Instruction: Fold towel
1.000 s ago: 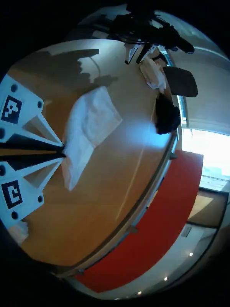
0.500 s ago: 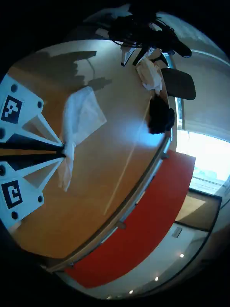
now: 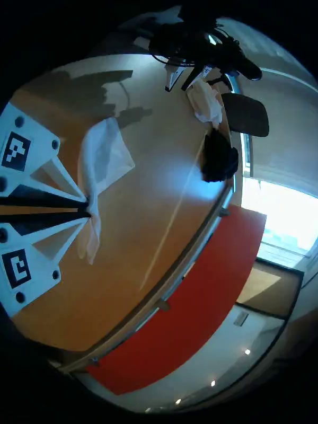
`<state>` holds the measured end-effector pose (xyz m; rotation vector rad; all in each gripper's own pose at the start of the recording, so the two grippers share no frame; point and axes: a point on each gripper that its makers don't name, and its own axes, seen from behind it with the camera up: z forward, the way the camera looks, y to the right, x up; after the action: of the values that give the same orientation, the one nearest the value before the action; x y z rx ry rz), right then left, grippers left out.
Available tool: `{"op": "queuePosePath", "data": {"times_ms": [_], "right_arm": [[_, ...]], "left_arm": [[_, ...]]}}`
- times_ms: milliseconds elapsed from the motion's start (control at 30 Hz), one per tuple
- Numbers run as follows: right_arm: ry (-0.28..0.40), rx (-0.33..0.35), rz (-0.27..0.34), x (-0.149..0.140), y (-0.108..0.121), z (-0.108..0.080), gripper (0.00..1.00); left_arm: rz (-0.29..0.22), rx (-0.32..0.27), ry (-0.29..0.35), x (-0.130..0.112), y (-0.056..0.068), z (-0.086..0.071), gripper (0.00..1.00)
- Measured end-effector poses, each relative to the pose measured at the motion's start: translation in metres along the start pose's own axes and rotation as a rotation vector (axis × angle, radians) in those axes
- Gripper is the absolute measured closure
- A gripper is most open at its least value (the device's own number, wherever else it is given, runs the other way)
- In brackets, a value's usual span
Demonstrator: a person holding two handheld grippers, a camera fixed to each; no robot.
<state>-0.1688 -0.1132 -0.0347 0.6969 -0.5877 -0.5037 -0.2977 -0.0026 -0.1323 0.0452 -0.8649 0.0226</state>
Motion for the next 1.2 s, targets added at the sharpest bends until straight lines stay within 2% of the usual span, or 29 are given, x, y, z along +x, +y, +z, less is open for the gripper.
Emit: {"op": "queuePosePath", "data": {"times_ms": [367, 667, 1200], "right_arm": [[-0.018, 0.028, -0.035, -0.003, -0.011, 0.005, 0.94], [-0.014, 0.057, -0.051, 0.003, -0.022, 0.017, 0.94], [-0.037, 0.157, -0.1, 0.006, -0.064, 0.039, 0.94]], "left_arm": [[0.005, -0.005, 0.004, 0.002, 0.004, 0.0, 0.07], [0.009, -0.006, 0.007, 0.003, 0.005, 0.0, 0.07], [0.0, 0.002, 0.008, 0.002, -0.001, -0.001, 0.07]]}}
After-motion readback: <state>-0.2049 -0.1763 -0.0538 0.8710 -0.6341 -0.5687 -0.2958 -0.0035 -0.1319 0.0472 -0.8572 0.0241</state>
